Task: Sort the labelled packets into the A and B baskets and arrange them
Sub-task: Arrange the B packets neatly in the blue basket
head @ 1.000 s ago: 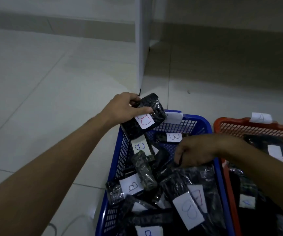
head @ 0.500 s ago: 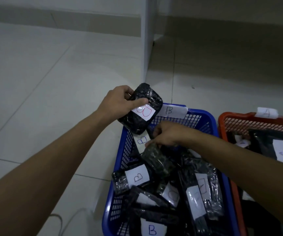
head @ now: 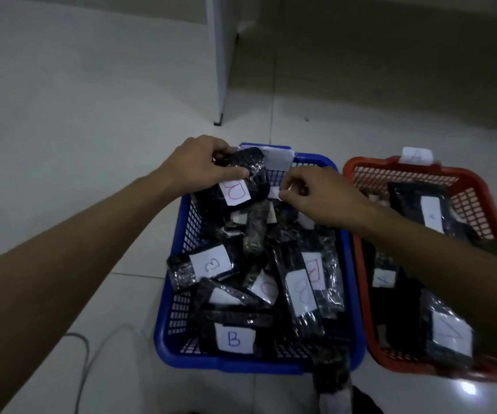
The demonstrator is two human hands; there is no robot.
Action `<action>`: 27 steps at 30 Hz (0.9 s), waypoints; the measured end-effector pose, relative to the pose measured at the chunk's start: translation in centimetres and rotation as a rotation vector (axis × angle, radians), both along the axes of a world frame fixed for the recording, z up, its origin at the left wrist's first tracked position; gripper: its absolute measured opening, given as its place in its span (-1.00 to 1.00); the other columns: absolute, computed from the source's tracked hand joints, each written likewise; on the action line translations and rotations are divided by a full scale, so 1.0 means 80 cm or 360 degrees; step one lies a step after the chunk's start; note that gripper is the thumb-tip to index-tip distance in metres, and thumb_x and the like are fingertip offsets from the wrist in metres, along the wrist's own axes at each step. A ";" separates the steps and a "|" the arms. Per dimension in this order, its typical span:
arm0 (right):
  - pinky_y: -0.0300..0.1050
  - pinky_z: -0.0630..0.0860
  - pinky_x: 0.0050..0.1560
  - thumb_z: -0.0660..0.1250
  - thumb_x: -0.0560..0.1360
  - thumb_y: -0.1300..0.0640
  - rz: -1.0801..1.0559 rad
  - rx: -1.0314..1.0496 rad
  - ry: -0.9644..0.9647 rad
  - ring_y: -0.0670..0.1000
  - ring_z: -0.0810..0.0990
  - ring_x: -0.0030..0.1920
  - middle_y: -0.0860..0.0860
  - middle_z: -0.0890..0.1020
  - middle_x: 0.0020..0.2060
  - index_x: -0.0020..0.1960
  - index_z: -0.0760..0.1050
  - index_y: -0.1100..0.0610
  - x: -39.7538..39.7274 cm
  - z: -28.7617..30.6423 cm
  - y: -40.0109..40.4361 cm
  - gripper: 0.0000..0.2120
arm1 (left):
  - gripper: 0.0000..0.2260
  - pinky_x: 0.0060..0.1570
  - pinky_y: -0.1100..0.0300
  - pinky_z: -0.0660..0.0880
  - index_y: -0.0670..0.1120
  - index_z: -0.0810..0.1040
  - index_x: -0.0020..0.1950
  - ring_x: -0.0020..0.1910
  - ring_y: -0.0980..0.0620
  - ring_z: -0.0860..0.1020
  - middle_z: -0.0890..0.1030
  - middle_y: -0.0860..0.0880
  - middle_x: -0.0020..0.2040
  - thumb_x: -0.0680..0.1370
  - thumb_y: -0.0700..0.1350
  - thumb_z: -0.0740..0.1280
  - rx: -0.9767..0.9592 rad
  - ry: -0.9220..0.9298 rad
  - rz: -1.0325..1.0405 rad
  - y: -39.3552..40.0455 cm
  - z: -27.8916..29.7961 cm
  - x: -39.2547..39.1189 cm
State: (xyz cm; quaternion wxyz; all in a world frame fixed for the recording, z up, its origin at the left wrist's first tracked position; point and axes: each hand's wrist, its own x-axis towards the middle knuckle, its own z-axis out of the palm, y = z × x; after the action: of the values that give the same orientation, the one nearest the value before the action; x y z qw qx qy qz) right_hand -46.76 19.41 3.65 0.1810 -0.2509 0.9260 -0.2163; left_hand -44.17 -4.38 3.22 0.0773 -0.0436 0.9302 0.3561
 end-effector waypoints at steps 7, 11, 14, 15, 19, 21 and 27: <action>-0.17 0.47 -0.27 0.20 0.62 -0.15 0.0362 -0.0185 -0.0009 -0.15 0.56 -0.31 -0.10 0.59 -0.29 -0.08 0.54 0.01 0.075 0.034 0.058 -0.72 | -0.46 0.05 0.18 0.45 -0.01 0.54 0.31 0.09 -0.02 0.58 0.62 -0.04 0.17 0.42 0.23 0.45 -0.0173 0.0096 -0.0171 0.035 0.016 0.011; -0.19 0.50 -0.23 0.34 0.42 -0.37 0.0606 -0.0120 -0.0224 -0.13 0.59 -0.20 -0.17 0.60 -0.22 -0.04 0.55 -0.05 0.138 0.046 0.094 -0.61 | -0.54 0.07 0.18 0.41 -0.07 0.50 0.35 0.18 -0.08 0.55 0.58 -0.09 0.25 0.51 0.09 0.41 -0.0246 0.0165 -0.0264 0.066 0.015 0.021; -0.20 0.51 -0.15 0.42 0.33 -0.40 0.0689 0.0010 -0.0224 -0.20 0.55 -0.10 -0.23 0.59 -0.13 0.08 0.54 -0.12 0.171 0.030 0.111 -0.53 | -0.59 0.12 0.06 0.48 -0.08 0.51 0.29 0.16 -0.11 0.54 0.57 -0.09 0.22 0.52 0.09 0.34 -0.0366 0.0208 -0.0342 0.084 0.011 0.028; -0.22 0.50 -0.15 0.44 0.33 -0.38 0.0694 0.0023 -0.0206 -0.22 0.53 -0.10 -0.24 0.58 -0.13 0.09 0.54 -0.13 0.176 0.024 0.113 -0.54 | -0.57 0.13 0.00 0.50 -0.08 0.51 0.28 0.16 -0.12 0.54 0.57 -0.09 0.23 0.50 0.12 0.31 -0.0416 0.0220 -0.0349 0.088 0.011 0.029; -0.31 0.50 -0.17 0.55 0.33 -0.22 0.0589 -0.0104 -0.0392 -0.24 0.59 -0.15 -0.24 0.62 -0.18 0.04 0.59 -0.09 0.178 0.011 0.110 -0.63 | -0.49 0.13 -0.08 0.52 -0.05 0.49 0.31 0.19 -0.12 0.54 0.56 -0.05 0.26 0.45 0.19 0.23 -0.0479 0.0227 -0.0354 0.096 0.015 0.032; -0.28 0.54 -0.15 0.59 0.33 -0.11 0.0475 -0.0257 -0.0518 -0.19 0.63 -0.14 -0.18 0.66 -0.18 0.01 0.61 -0.03 0.175 0.010 0.109 -0.67 | -0.46 0.13 -0.09 0.52 -0.05 0.48 0.32 0.19 -0.12 0.53 0.56 -0.06 0.25 0.45 0.22 0.21 -0.0488 0.0230 -0.0340 0.094 0.014 0.031; -0.25 0.57 -0.08 0.51 0.42 0.05 0.0248 -0.0697 -0.0664 -0.10 0.67 -0.14 -0.06 0.69 -0.18 -0.03 0.63 0.12 0.131 0.036 0.090 -0.80 | -0.50 0.20 0.01 0.47 -0.08 0.44 0.38 0.23 -0.11 0.50 0.53 -0.11 0.29 0.53 0.15 0.28 -0.0405 0.0144 -0.0273 0.084 0.014 0.028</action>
State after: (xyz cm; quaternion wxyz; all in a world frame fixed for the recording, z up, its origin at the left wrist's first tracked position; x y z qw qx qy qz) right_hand -36.31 26.63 6.51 0.3248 -0.3044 0.7782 -0.4429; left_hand -41.91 2.34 4.36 0.0594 0.0428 0.9707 0.2290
